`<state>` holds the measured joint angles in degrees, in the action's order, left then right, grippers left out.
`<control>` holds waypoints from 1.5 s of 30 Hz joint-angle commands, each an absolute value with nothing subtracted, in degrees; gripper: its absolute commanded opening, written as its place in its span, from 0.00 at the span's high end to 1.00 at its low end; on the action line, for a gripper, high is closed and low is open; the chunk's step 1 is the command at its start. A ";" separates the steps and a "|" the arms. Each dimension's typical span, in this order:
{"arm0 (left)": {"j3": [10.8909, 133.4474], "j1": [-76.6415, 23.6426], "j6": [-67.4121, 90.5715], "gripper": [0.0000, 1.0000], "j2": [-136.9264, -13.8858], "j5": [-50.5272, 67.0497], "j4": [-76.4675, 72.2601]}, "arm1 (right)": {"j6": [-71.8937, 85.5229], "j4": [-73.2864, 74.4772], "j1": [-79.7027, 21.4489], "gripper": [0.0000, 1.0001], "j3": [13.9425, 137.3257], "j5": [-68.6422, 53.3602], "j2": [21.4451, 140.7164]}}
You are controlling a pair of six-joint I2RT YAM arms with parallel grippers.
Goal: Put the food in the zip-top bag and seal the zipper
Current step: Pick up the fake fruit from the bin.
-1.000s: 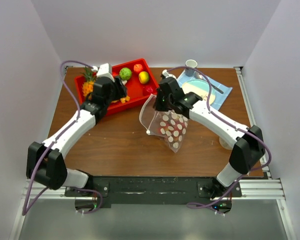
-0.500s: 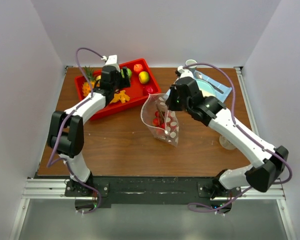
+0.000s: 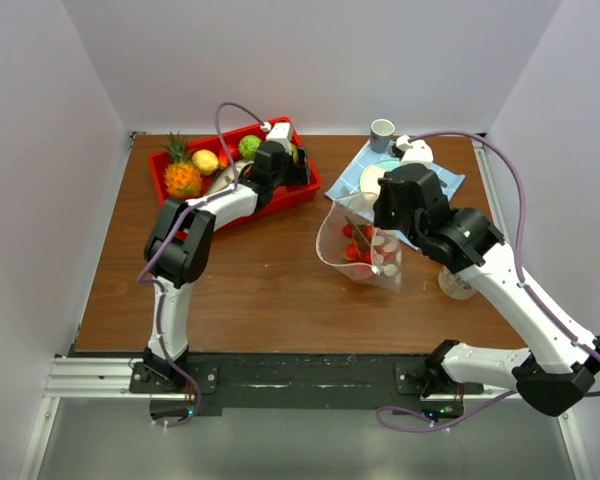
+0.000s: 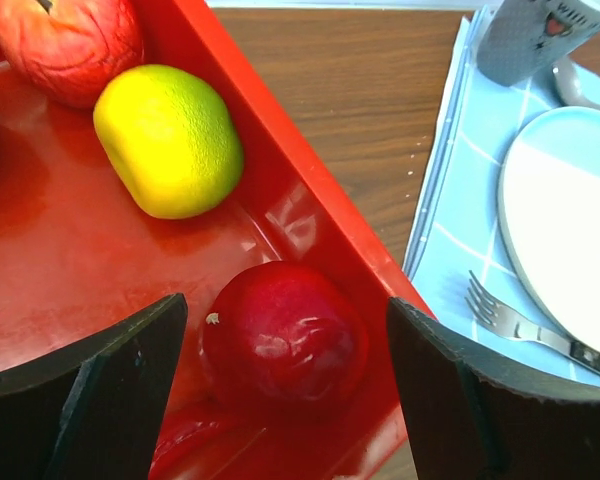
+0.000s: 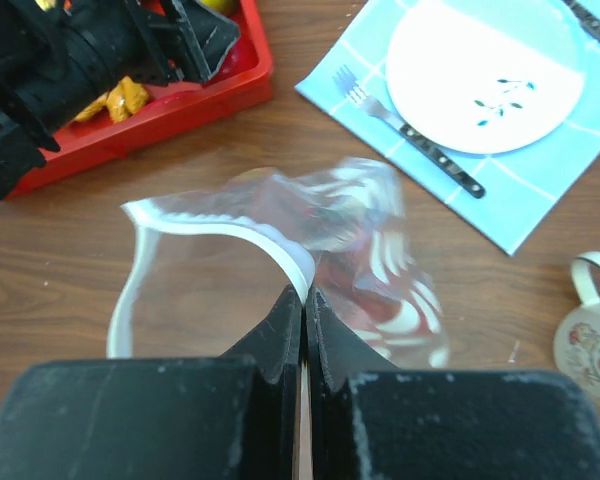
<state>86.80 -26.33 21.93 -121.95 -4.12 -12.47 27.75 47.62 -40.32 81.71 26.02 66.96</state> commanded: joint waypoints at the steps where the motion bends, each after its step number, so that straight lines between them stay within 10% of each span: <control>1: 90.96 -26.89 22.32 0.14 -124.01 -6.76 -15.30 | 26.28 47.46 -39.99 1.00 83.06 28.92 66.88; 25: 87.71 -28.83 25.22 0.04 -126.83 -10.02 -10.20 | 29.09 35.95 -39.90 1.00 75.76 20.30 78.66; 28: 88.24 -28.83 24.87 0.12 -126.83 -10.63 -10.63 | 29.09 35.86 -39.99 1.00 75.67 20.13 79.10; 37: 89.30 -28.57 22.50 0.77 -122.53 -13.79 -9.93 | 29.18 35.77 -39.90 1.00 75.85 20.30 79.72; 45: 83.42 -25.58 21.36 0.86 -111.90 -15.29 -10.37 | 29.88 34.19 -39.90 1.00 76.29 19.07 82.70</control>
<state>85.71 -27.53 23.05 -120.44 -12.91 -7.84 28.77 36.58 -40.07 75.61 19.77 81.36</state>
